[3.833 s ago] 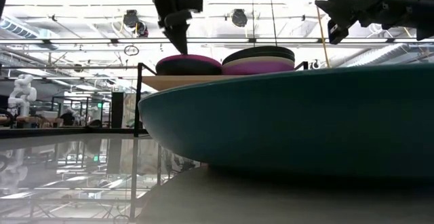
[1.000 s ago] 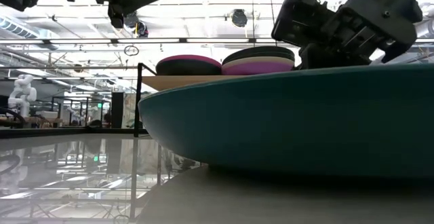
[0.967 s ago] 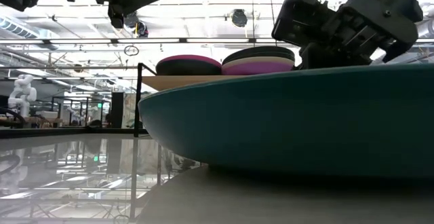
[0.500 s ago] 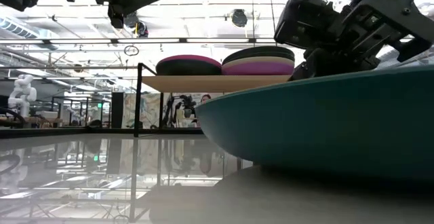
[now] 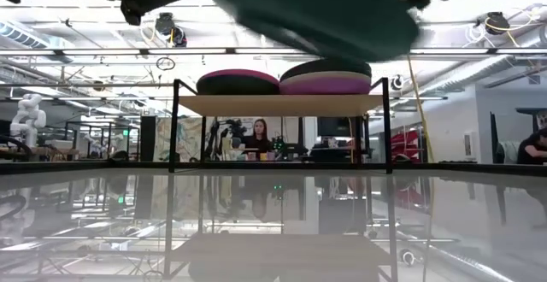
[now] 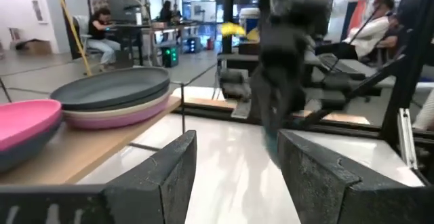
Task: Place and stack plates onto a shelf
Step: Stack the dark green plate on top of the pink plate on the shelf
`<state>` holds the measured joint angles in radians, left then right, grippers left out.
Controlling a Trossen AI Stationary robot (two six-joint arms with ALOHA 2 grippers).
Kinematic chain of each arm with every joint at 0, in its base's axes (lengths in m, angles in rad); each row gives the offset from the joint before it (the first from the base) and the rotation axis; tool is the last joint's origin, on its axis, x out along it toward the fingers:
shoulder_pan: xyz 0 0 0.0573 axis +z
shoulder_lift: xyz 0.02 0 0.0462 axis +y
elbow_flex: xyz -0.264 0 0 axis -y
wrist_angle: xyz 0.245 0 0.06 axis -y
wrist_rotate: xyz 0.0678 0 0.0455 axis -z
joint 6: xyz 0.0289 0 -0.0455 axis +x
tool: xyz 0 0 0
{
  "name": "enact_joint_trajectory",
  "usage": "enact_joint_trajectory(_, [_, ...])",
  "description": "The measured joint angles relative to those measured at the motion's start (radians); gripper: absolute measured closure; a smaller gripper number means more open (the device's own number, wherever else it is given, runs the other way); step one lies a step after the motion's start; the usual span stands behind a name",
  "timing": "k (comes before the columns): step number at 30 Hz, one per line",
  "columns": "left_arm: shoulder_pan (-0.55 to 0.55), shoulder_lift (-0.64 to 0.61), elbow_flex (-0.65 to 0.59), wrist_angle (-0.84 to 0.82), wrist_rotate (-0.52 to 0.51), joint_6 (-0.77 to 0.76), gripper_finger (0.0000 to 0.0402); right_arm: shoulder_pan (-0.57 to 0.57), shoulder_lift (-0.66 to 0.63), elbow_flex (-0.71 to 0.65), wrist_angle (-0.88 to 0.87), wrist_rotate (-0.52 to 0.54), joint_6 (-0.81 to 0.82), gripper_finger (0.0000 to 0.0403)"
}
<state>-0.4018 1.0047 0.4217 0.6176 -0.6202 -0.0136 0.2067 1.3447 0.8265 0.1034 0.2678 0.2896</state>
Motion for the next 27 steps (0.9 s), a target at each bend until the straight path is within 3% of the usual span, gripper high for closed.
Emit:
enact_joint_trajectory(6, [-0.016, -0.092, -0.048, -0.059, -0.020, 0.012, 0.0193, -0.243, -0.152, 0.000, 0.121, 0.020, -0.098, 0.0402])
enact_joint_trajectory(11, [-0.030, -0.212, -0.192, 0.154, -0.024, 0.041, 0.0193, -0.467, -0.164, 0.069, 0.171, -0.029, -0.126, 0.0402])
enact_joint_trajectory(17, [-0.016, -0.242, -0.328, 0.447, -0.019, 0.076, 0.0193, -0.658, 0.005, 0.297, 0.173, -0.169, -0.114, 0.0403])
enact_joint_trajectory(23, [-0.015, -0.240, -0.313, 0.483, 0.067, 0.065, 0.0193, -0.759, 0.241, 0.539, 0.098, -0.252, -0.096, 0.0403])
enact_joint_trajectory(27, [-0.015, -0.239, -0.312, 0.474, 0.093, 0.049, 0.0193, -0.795, 0.363, 0.588, 0.103, -0.273, -0.090, 0.0403])
